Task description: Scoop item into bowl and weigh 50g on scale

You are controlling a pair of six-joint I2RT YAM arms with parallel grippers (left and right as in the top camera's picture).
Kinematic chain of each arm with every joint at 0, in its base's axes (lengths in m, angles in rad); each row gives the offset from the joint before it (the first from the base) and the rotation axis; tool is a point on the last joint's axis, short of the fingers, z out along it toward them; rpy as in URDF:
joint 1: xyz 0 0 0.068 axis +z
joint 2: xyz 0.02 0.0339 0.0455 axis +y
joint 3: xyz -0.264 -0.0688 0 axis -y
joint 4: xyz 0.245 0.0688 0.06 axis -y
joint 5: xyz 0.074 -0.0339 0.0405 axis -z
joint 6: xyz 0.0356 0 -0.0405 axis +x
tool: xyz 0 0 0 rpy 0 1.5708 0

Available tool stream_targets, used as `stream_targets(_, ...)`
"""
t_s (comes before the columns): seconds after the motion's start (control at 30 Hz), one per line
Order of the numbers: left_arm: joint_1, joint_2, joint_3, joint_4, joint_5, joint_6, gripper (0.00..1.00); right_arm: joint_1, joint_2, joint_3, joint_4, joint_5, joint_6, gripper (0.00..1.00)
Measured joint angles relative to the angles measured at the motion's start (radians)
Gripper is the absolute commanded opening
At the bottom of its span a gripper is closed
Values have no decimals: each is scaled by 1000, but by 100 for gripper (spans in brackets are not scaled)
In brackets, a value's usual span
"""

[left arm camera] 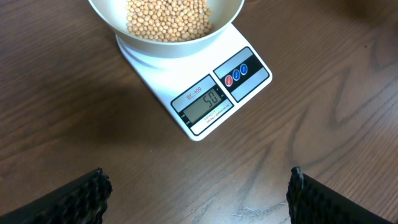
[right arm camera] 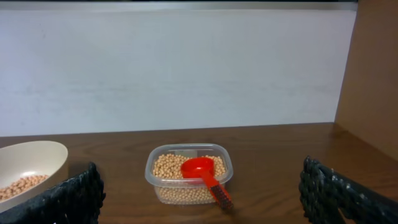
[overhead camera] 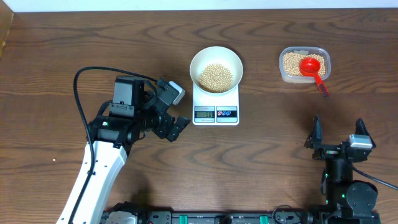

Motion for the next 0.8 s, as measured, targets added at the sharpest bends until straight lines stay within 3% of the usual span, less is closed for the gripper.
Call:
stream_targets(0.4, 0, 0, 0, 0, 0, 0, 93, 71, -19, -98, 56, 0, 1, 99)
stream_targets(0.8, 0, 0, 0, 0, 0, 0, 93, 73, -20, -123, -69, -12, 14, 99)
